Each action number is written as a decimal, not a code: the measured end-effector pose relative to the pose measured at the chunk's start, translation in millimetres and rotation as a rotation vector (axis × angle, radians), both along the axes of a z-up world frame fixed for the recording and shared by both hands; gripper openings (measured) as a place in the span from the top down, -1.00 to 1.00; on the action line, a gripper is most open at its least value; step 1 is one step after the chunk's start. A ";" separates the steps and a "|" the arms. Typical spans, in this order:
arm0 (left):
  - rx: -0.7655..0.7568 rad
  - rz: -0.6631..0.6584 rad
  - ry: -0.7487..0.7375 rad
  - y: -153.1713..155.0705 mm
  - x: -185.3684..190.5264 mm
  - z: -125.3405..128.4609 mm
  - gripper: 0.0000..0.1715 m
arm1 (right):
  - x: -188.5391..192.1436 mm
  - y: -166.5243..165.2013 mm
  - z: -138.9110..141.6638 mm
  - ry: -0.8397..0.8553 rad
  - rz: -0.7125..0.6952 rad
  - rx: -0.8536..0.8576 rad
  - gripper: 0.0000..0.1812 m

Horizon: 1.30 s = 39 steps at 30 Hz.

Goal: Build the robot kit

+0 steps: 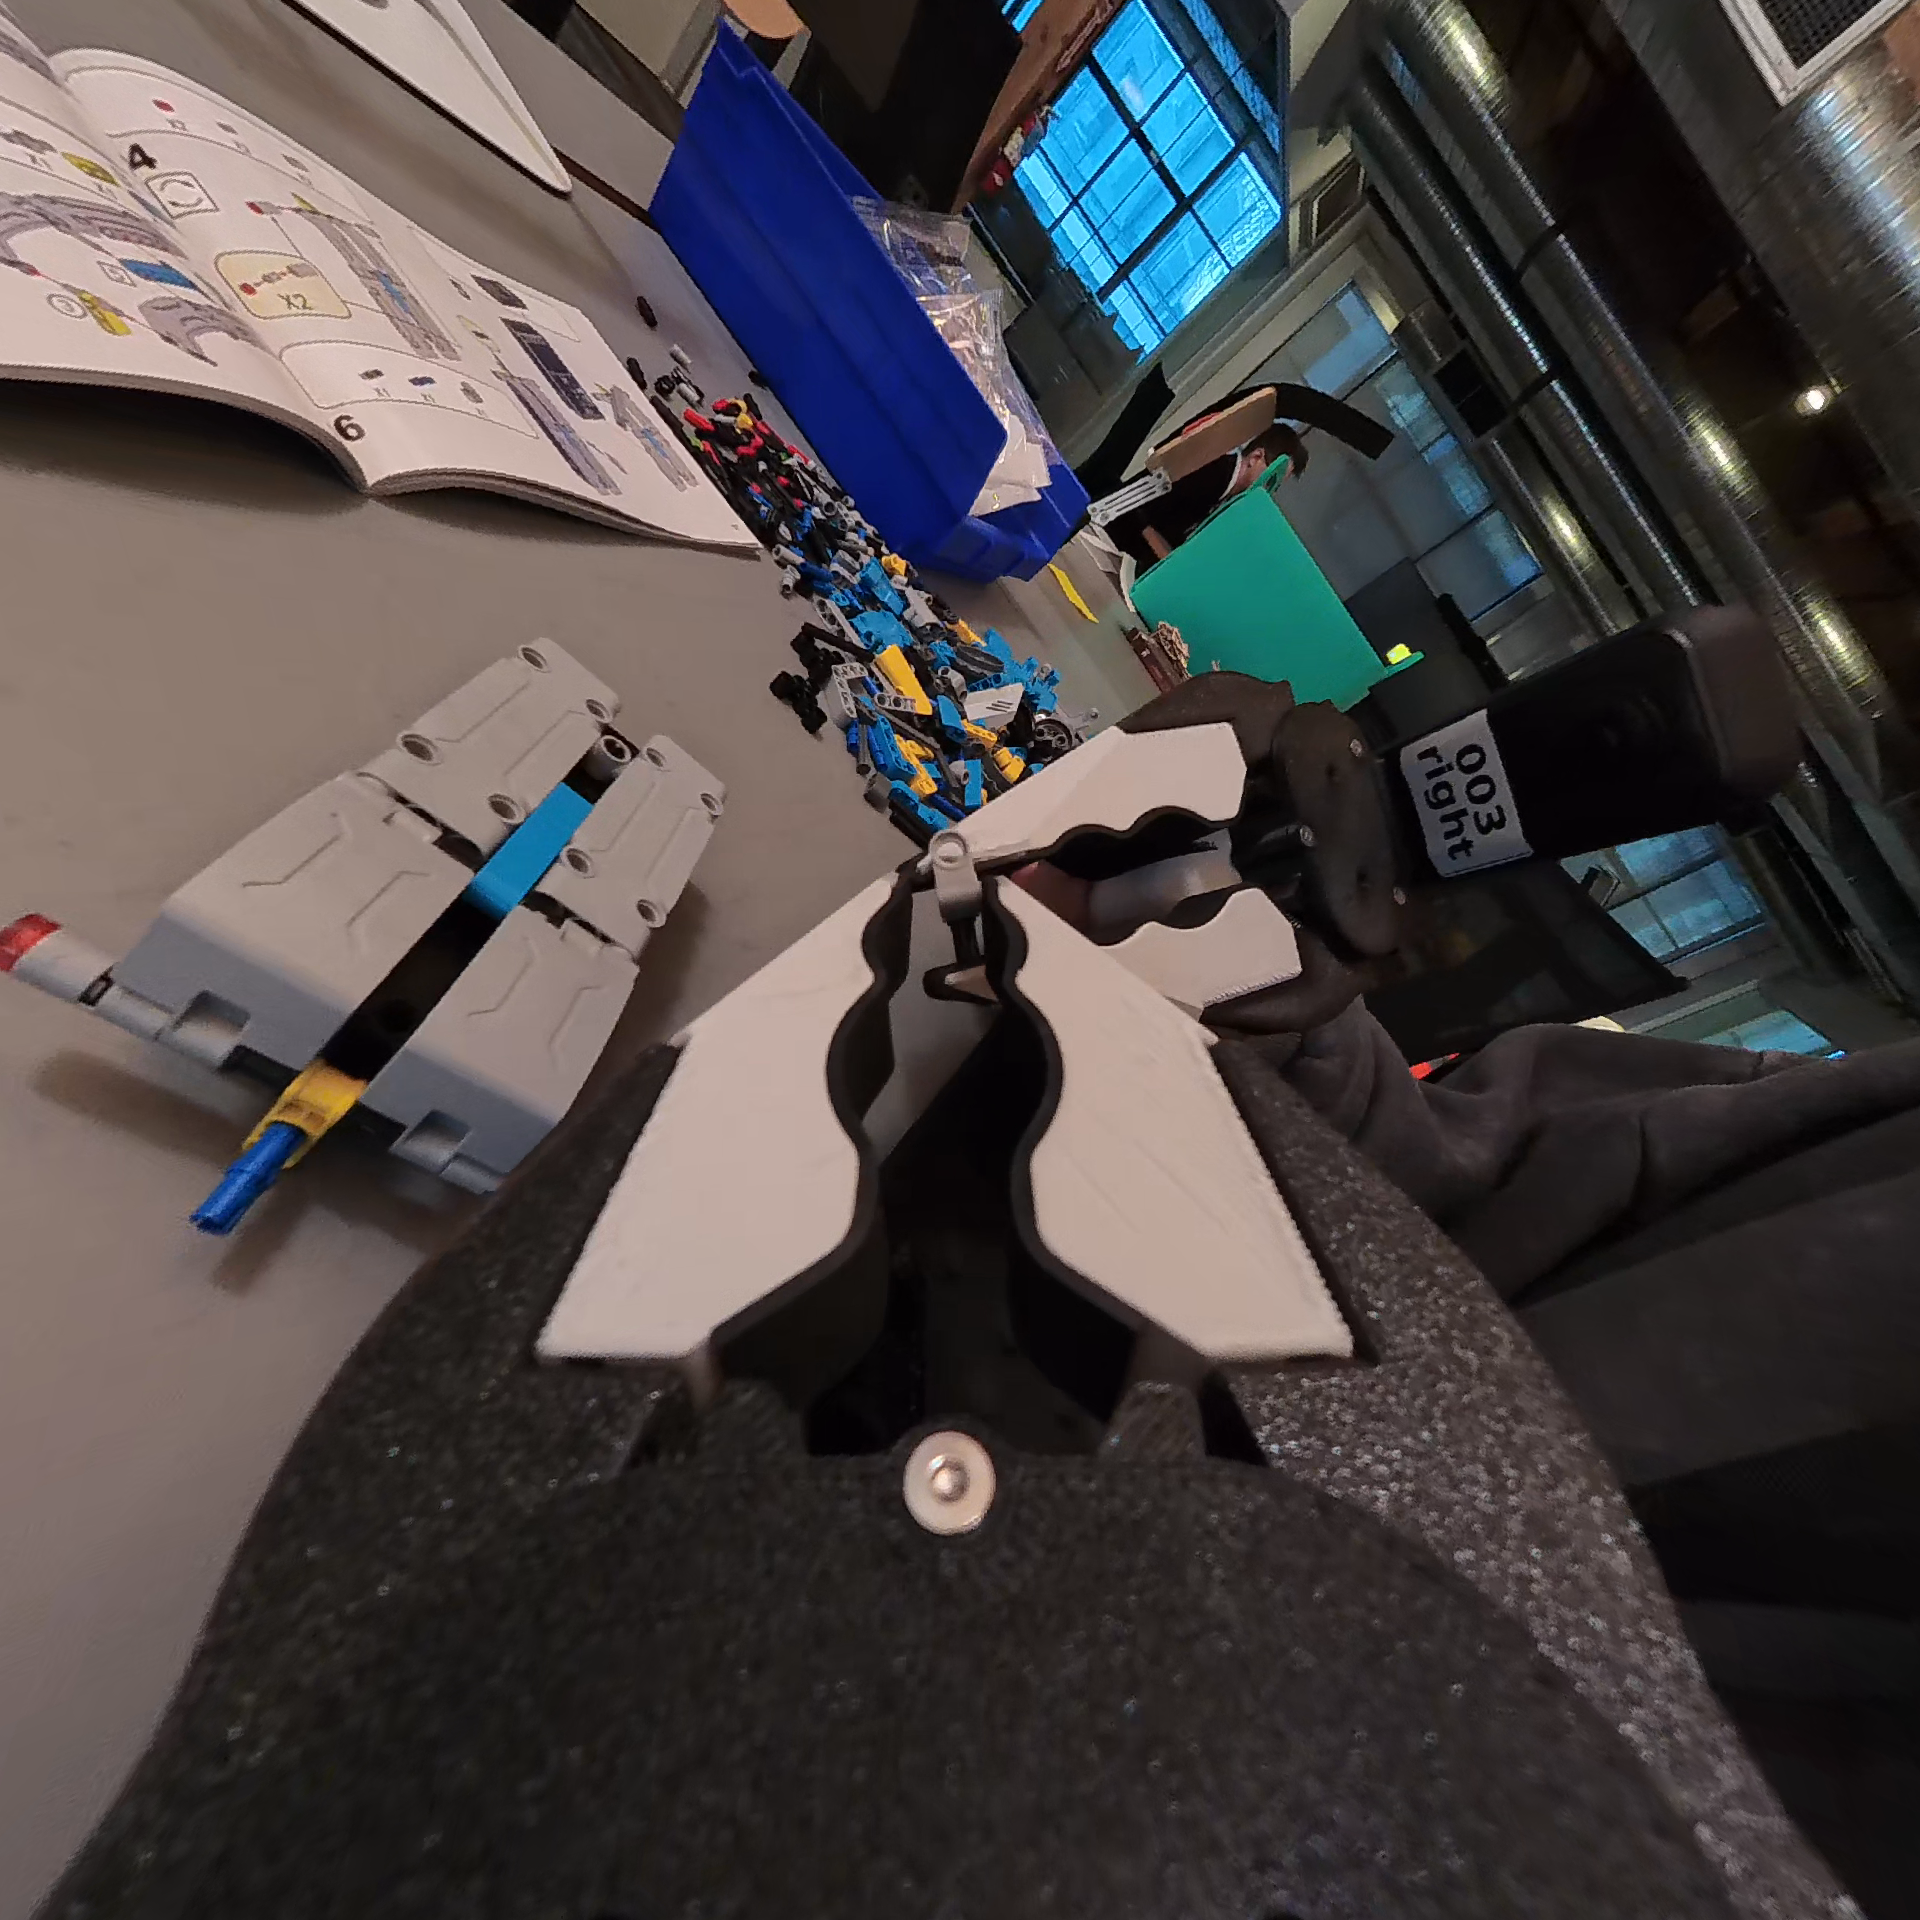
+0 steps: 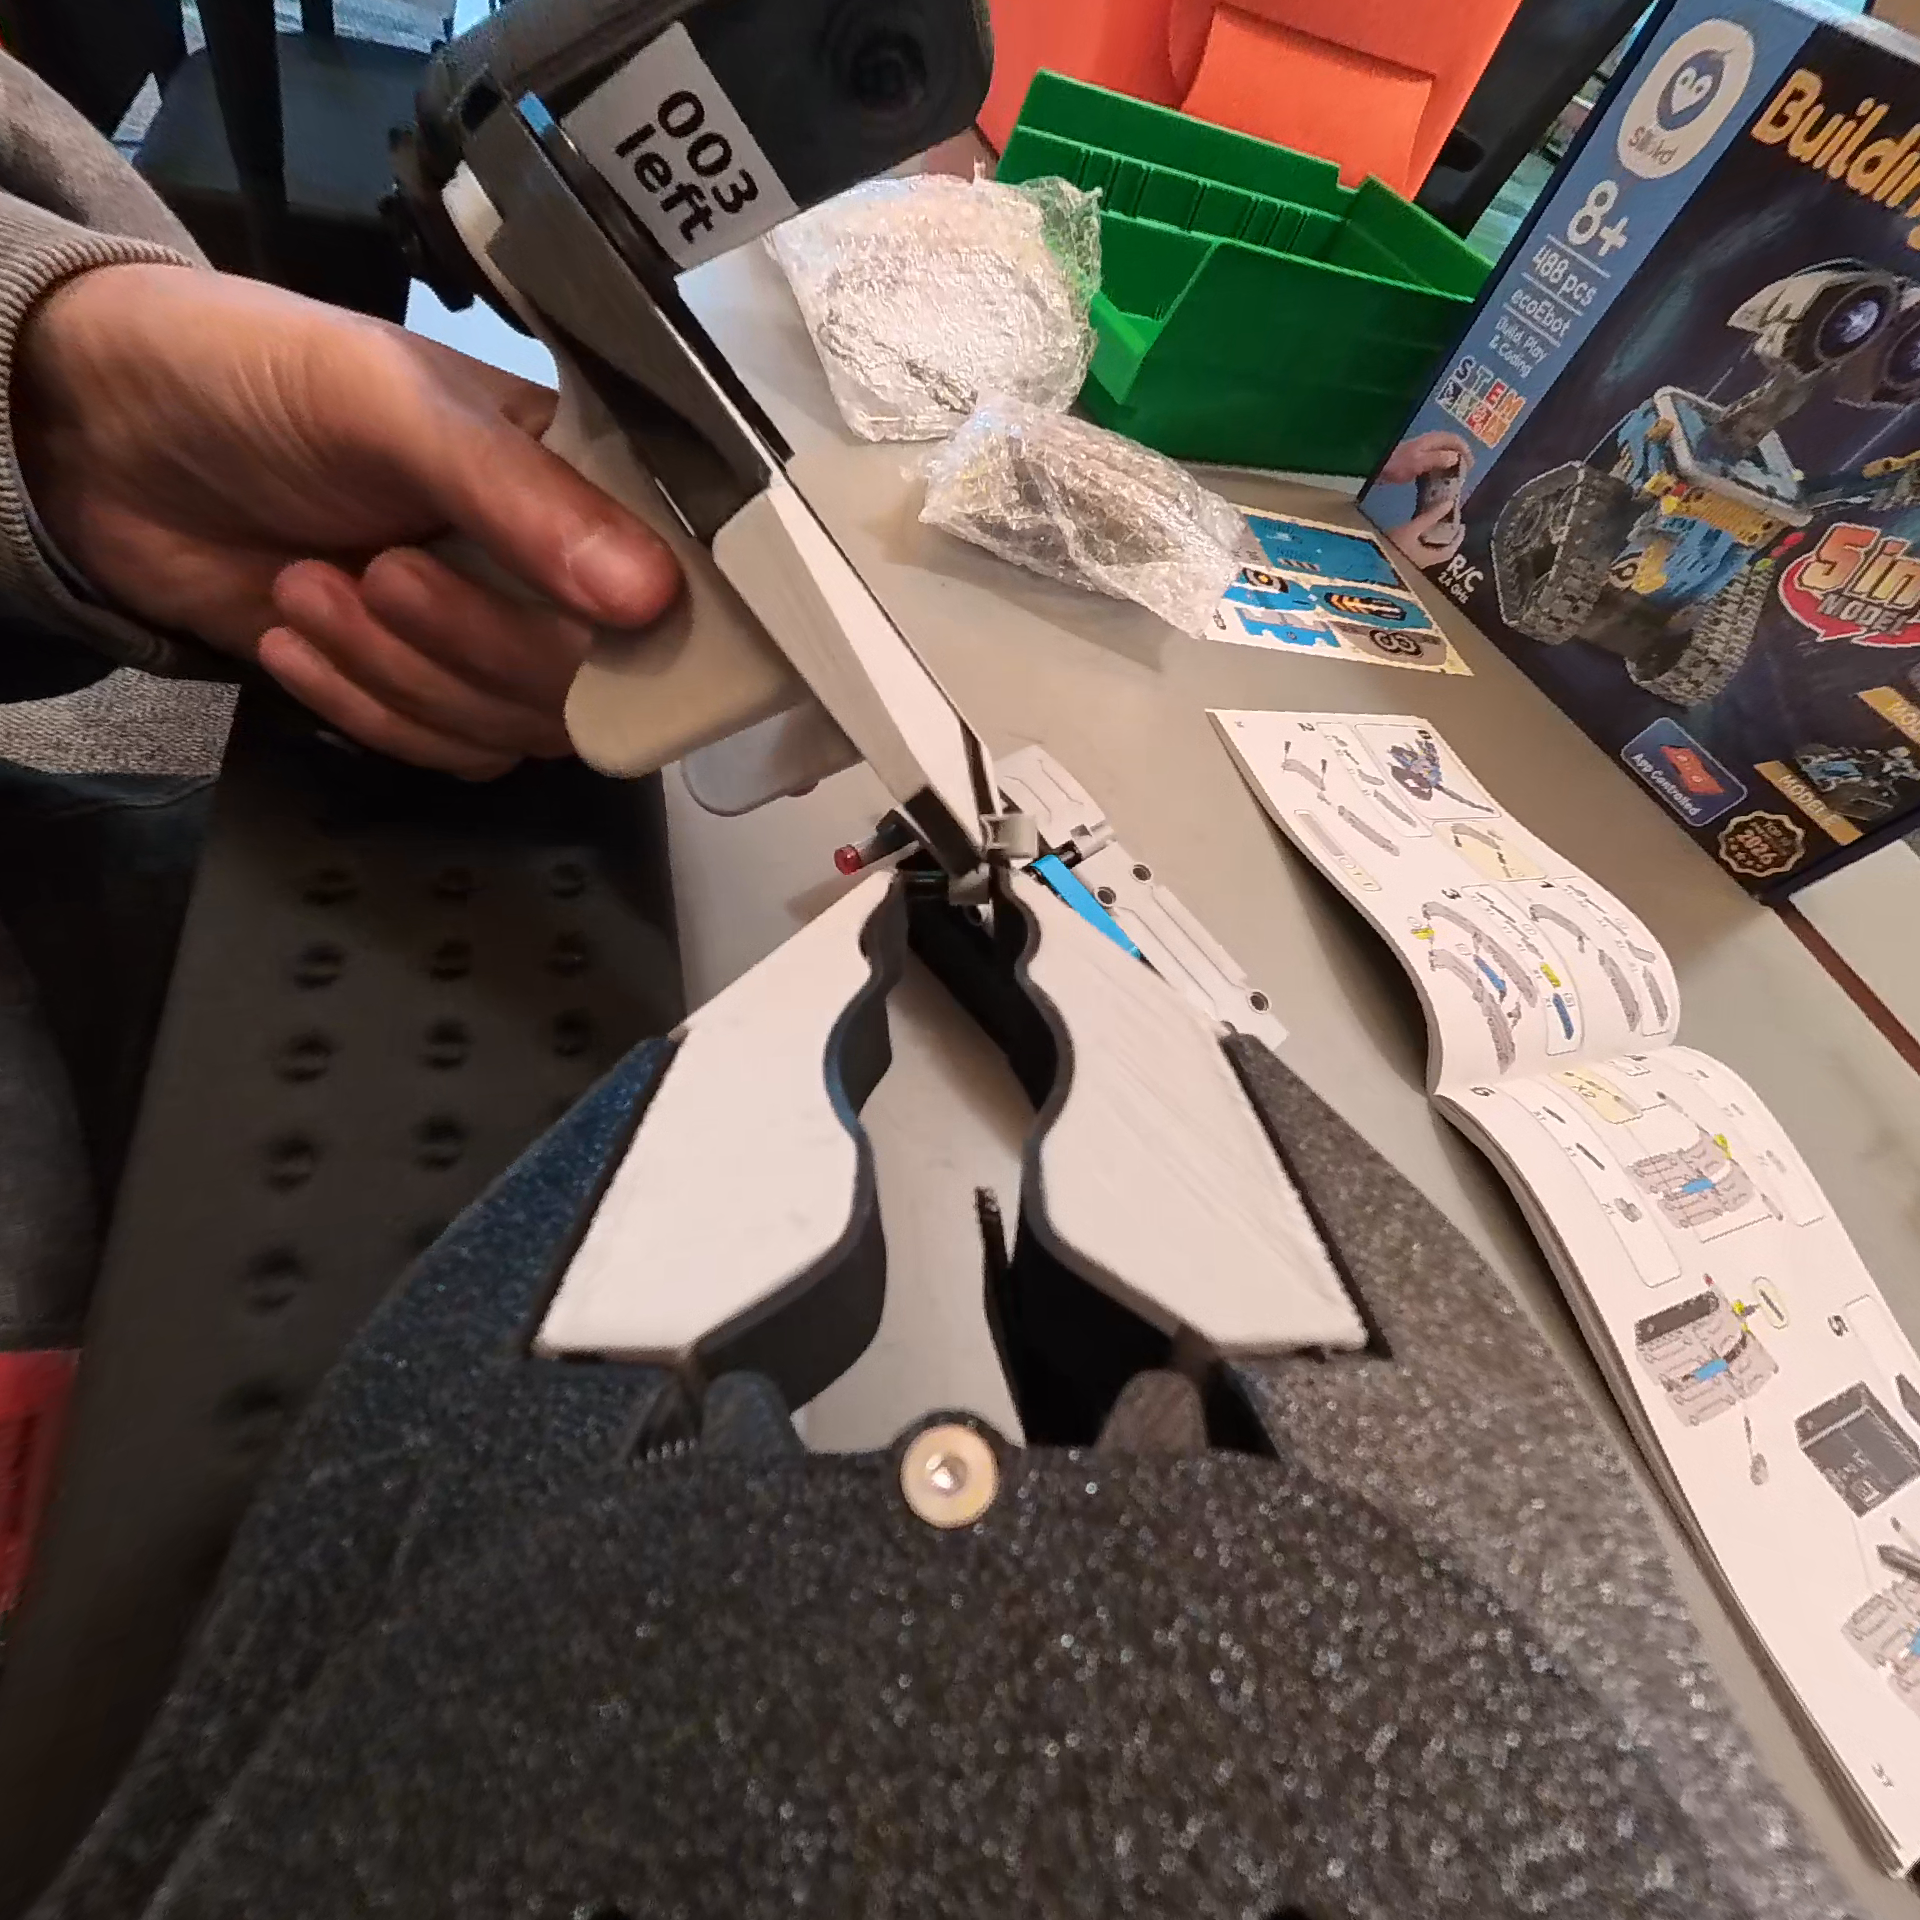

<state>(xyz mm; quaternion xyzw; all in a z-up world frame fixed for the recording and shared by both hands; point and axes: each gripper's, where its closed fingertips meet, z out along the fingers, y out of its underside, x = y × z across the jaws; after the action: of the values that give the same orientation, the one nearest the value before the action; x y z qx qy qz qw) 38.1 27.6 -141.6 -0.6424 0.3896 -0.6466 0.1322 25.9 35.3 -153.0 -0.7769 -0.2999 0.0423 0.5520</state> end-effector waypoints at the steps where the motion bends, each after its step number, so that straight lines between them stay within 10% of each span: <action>1: 0.002 0.002 0.002 0.1 -0.1 -0.3 0.87 | -0.1 0.0 -0.4 0.002 0.001 -0.002 0.84; 39: -0.087 -0.012 -0.027 3.6 -2.9 3.4 0.92 | 1.0 0.1 3.4 0.036 0.007 0.011 0.84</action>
<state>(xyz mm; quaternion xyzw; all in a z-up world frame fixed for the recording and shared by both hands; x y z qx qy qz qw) 35.2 31.1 -138.2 -0.6365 0.3631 -0.6722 0.1055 26.9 35.4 -149.6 -0.7719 -0.2928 0.0567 0.5615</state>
